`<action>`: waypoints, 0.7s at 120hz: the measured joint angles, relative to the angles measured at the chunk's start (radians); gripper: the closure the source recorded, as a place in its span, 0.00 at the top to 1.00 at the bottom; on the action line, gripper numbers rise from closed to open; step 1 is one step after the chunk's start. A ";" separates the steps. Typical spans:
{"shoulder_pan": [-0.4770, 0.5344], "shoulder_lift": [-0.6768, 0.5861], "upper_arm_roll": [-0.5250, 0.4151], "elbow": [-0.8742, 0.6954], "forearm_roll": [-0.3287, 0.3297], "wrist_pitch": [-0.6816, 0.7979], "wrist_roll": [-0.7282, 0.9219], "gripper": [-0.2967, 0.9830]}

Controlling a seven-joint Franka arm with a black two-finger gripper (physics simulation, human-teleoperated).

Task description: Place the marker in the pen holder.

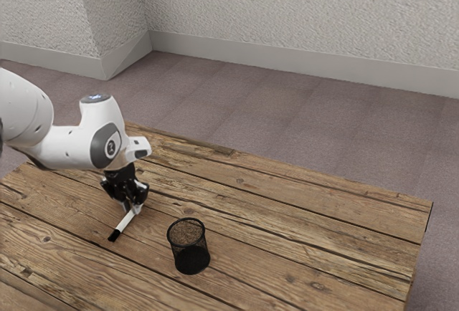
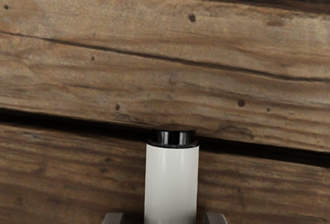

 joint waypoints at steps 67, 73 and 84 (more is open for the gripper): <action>-0.210 -0.364 0.004 0.005 0.096 -0.211 -0.039 0.15; -0.238 -0.393 0.004 0.006 0.102 -0.241 -0.043 0.15; -0.270 -0.407 0.002 0.019 0.105 -0.280 -0.049 0.15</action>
